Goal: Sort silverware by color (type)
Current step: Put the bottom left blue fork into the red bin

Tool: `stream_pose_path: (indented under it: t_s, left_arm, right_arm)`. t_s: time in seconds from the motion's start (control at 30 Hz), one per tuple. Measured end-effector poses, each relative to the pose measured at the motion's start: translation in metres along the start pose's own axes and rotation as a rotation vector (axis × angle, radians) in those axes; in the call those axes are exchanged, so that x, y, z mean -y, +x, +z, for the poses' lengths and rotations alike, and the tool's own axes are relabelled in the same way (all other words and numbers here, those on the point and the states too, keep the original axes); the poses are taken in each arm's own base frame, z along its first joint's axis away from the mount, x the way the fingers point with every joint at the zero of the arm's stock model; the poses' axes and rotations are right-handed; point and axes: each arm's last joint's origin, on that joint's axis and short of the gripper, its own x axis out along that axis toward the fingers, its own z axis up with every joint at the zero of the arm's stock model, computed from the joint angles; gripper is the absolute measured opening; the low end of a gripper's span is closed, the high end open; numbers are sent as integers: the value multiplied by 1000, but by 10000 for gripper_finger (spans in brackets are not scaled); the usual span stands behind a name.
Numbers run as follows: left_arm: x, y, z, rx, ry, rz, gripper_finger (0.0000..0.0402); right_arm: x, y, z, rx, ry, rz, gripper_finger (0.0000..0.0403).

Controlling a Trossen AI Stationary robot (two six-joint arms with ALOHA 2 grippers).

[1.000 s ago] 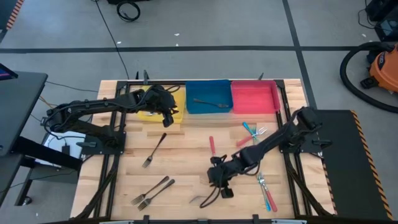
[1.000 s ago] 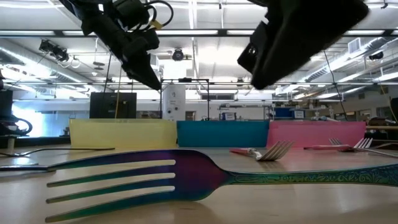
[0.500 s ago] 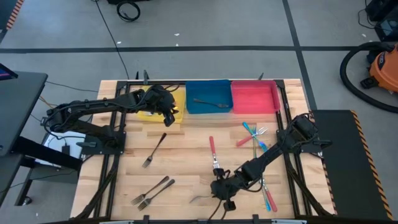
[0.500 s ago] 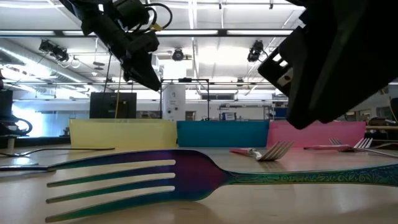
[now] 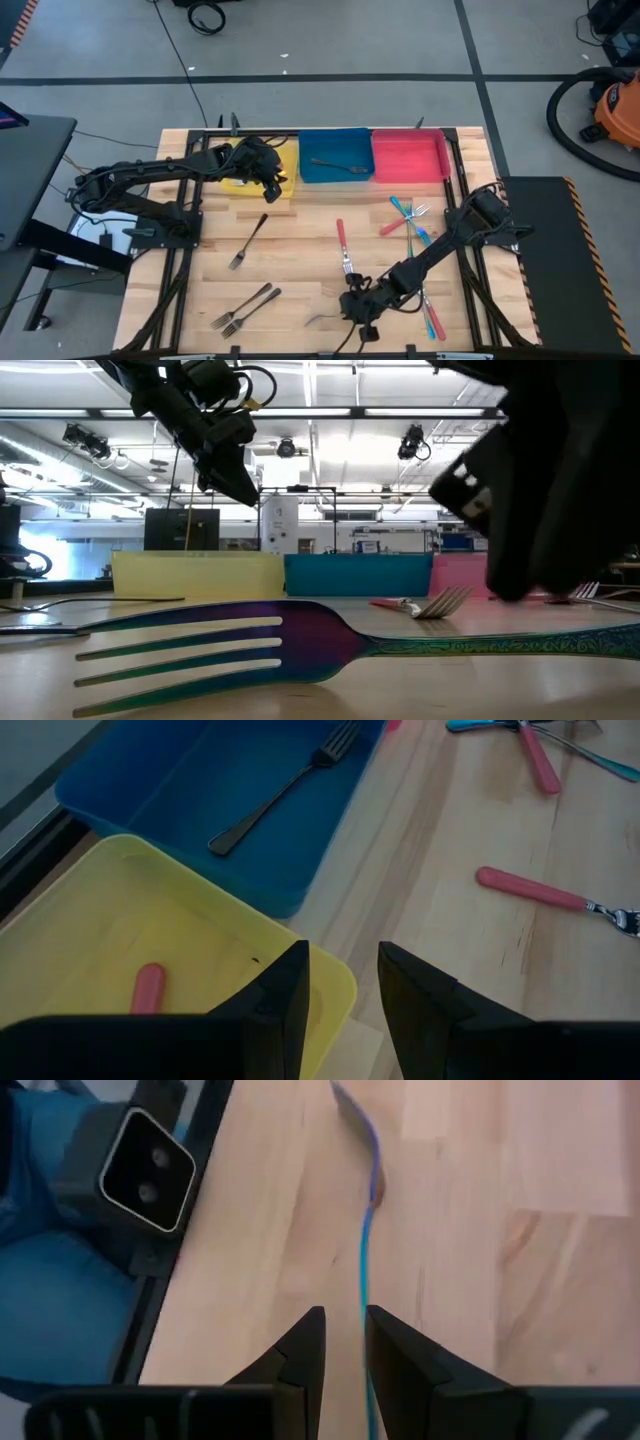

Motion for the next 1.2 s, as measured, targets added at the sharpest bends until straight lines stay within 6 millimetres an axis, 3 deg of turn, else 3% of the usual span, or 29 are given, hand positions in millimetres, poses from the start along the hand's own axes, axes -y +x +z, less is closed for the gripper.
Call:
stream_pose_path:
  t_s: [0.57,0.7,0.83,1.07,1.2]
  left_arm:
    - [3,0,-3,-26,8,-6,121]
    - [8,0,-5,-44,24,-20,121]
    - [15,0,-7,-60,49,-38,121]
    - [24,-1,-10,-76,103,-64,121]
    - [29,-1,-11,-76,123,-78,121]
  right_arm:
    - [8,16,-13,-67,-3,-75,83]
    - [12,16,-12,-70,-17,-85,65]
    - [20,9,-7,-86,-62,-107,14]
    - [48,-9,1,-182,-31,-191,9]
    - [69,-32,9,-233,-9,-298,9]
